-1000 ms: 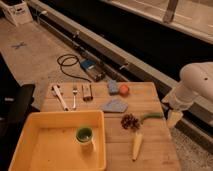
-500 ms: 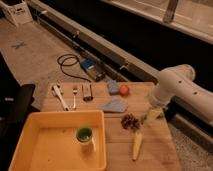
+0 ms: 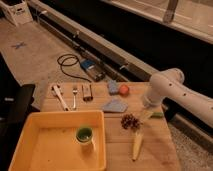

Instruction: Place grapes in tray

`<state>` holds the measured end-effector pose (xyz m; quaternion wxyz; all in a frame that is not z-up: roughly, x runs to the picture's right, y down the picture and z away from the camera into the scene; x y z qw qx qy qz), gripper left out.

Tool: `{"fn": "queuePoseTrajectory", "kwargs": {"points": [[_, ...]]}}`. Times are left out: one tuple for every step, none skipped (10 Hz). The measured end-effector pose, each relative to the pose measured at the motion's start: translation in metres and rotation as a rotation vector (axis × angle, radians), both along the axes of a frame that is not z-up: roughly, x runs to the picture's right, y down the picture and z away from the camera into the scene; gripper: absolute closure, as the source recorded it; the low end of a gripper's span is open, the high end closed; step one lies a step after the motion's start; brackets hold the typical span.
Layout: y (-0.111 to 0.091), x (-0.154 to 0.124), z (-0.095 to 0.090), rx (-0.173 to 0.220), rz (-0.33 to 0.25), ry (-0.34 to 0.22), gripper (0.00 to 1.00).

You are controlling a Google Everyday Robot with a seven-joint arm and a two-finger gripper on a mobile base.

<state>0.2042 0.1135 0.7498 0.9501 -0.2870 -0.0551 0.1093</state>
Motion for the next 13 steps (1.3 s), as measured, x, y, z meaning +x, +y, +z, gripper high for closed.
{"fn": "queuePoseTrajectory", "kwargs": {"points": [[0.000,0.000,0.000,0.000,0.000,0.000,0.23],[0.000,-0.001,0.000,-0.001,-0.002,-0.002,0.23],[0.003,-0.004,0.002,-0.013,-0.007,-0.010,0.23],[0.008,-0.011,0.007,-0.029,-0.008,-0.024,0.23],[0.017,-0.025,0.016,-0.054,-0.010,-0.046,0.23],[0.027,-0.039,0.025,-0.080,-0.009,-0.066,0.23],[0.038,-0.053,0.035,-0.107,-0.010,-0.086,0.23],[0.049,-0.061,0.044,-0.138,-0.006,-0.102,0.23],[0.060,-0.066,0.050,-0.165,-0.006,-0.112,0.23],[0.064,-0.071,0.055,-0.174,-0.006,-0.118,0.23],[0.068,-0.069,0.059,-0.181,-0.002,-0.116,0.23],[0.074,-0.065,0.068,-0.183,0.013,-0.111,0.23],[0.076,-0.061,0.076,-0.181,0.024,-0.107,0.23]]}}
